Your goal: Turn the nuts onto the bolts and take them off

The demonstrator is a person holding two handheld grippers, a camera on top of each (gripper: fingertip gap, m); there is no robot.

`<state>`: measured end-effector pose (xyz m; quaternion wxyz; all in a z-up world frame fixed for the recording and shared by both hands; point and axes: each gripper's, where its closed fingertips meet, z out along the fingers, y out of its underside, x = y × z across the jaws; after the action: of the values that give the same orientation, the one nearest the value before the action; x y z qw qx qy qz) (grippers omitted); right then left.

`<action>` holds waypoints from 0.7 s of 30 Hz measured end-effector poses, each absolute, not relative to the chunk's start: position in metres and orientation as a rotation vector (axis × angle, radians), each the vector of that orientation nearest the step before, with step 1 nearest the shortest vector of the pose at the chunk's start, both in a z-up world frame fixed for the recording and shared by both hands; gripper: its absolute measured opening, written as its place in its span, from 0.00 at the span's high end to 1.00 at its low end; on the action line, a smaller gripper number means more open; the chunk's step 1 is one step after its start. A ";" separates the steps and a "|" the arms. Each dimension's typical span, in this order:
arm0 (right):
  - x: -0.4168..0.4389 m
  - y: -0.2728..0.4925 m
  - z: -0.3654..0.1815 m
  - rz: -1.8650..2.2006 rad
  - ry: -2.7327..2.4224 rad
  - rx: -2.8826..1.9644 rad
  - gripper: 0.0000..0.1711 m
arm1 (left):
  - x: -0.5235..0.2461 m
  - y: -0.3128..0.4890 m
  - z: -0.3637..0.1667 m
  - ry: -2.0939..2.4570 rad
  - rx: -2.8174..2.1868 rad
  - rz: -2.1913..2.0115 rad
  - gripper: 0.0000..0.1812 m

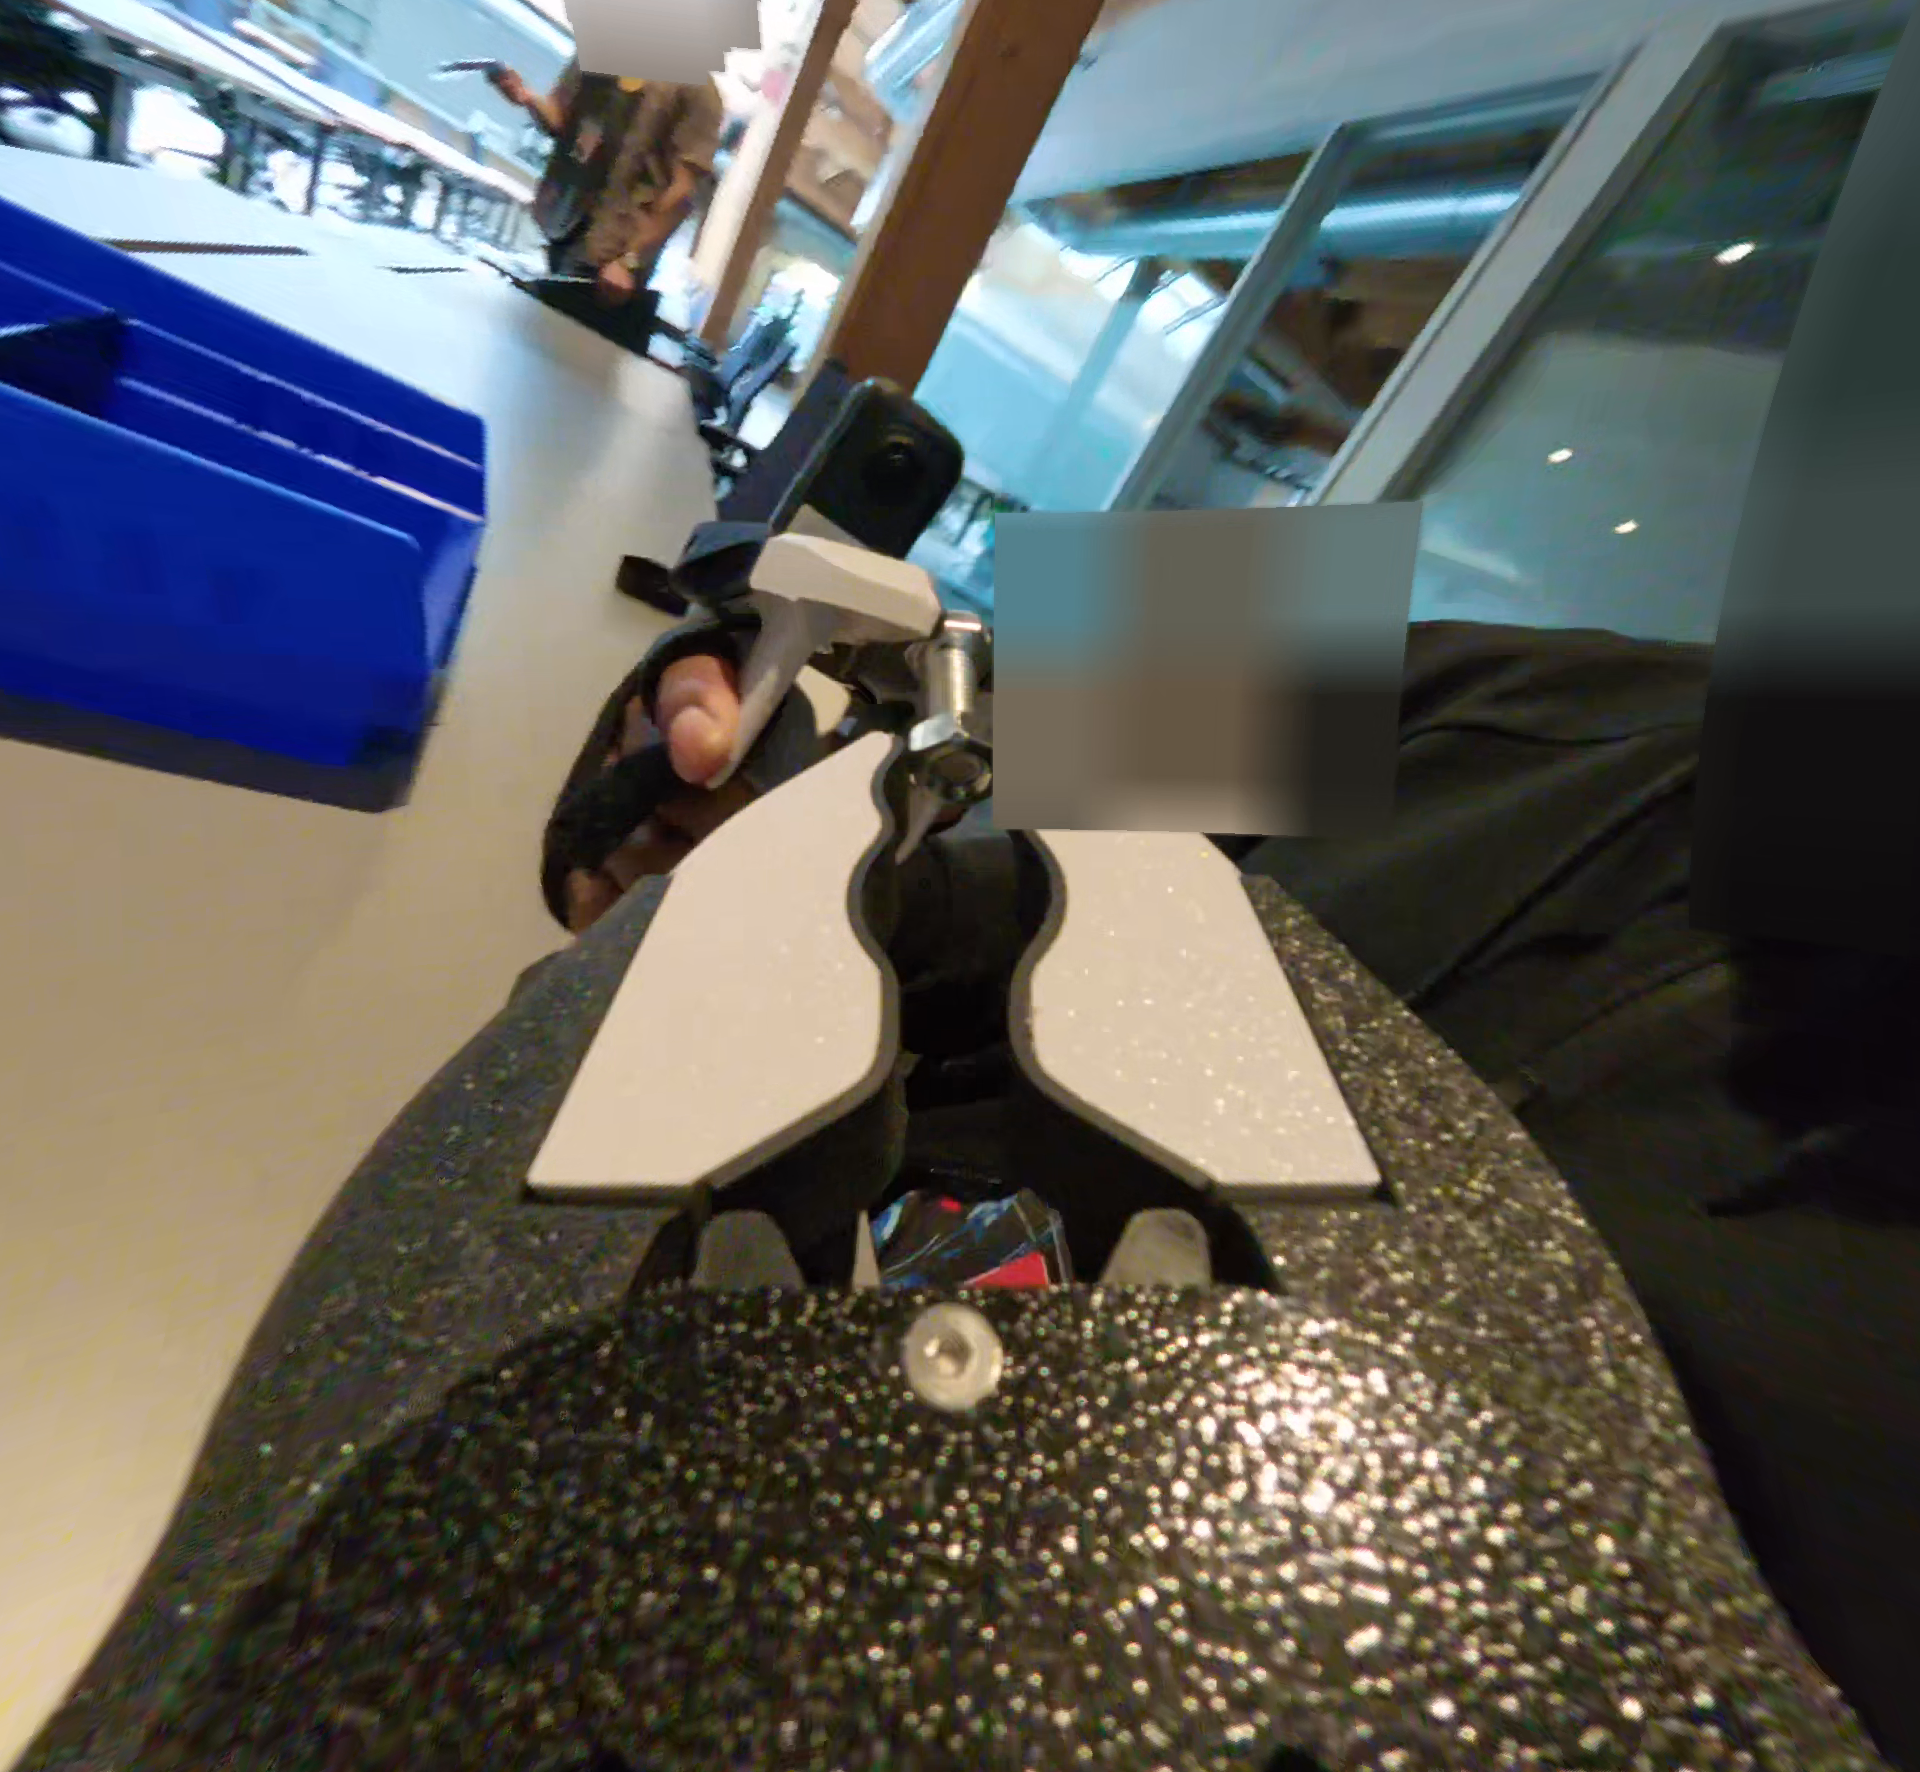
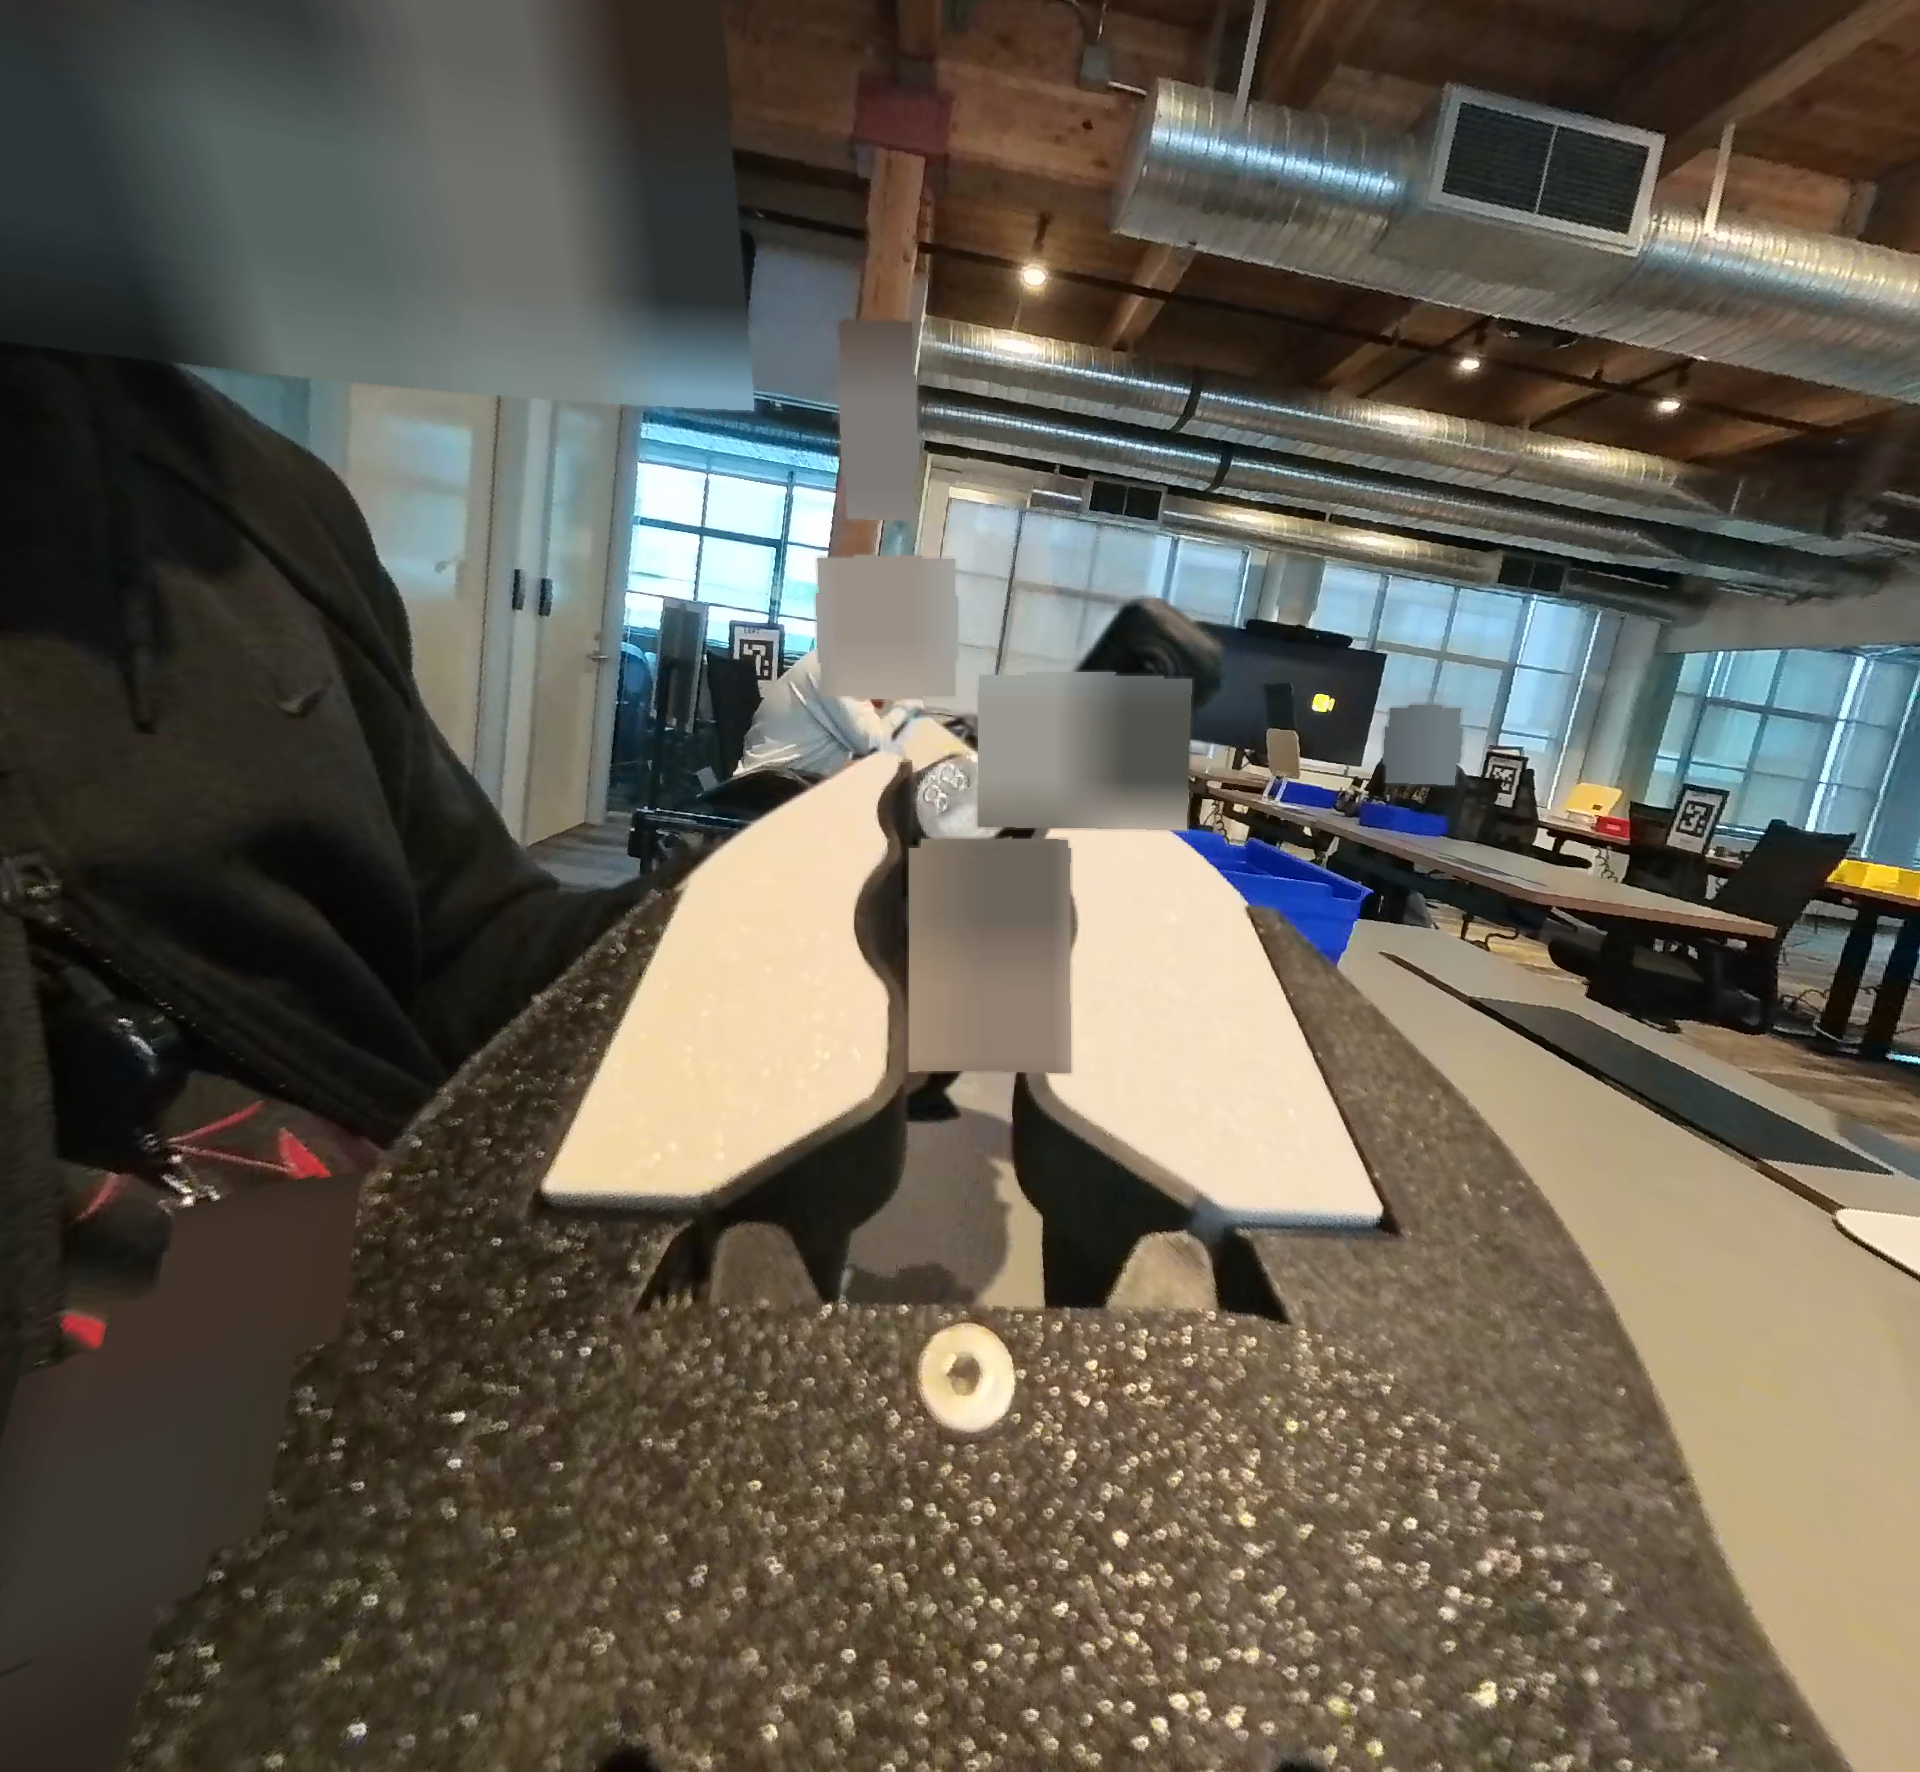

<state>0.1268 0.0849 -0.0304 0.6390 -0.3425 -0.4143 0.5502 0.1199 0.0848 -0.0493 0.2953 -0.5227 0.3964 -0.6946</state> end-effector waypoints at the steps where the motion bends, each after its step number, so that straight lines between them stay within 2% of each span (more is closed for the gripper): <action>1: 0.127 0.085 -0.030 1.259 -0.942 -0.781 0.90 | 0.120 0.085 -0.049 1.055 -1.359 -1.866 0.91; 5: 0.133 0.088 -0.027 1.280 -0.909 -0.773 0.90 | 0.124 0.091 -0.048 1.136 -1.174 -1.580 0.80; 8: 0.135 0.088 -0.025 1.290 -0.899 -0.768 0.90 | 0.124 0.095 -0.048 1.185 -1.044 -1.261 0.77; 11: 0.134 0.088 -0.026 1.290 -0.903 -0.768 0.90 | 0.127 0.092 -0.047 1.222 -0.973 -1.112 0.79; 15: 0.134 0.087 -0.026 1.287 -0.911 -0.767 0.90 | 0.130 0.090 -0.051 1.265 -0.962 -0.999 0.90; 21: 0.132 0.086 -0.027 1.273 -0.921 -0.768 0.90 | 0.128 0.087 -0.051 1.231 -1.192 -1.296 0.91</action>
<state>0.1317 0.0862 -0.0273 0.6413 -0.3370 -0.4040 0.5585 0.1278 0.0870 -0.0508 0.4764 -0.4877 0.5038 -0.5305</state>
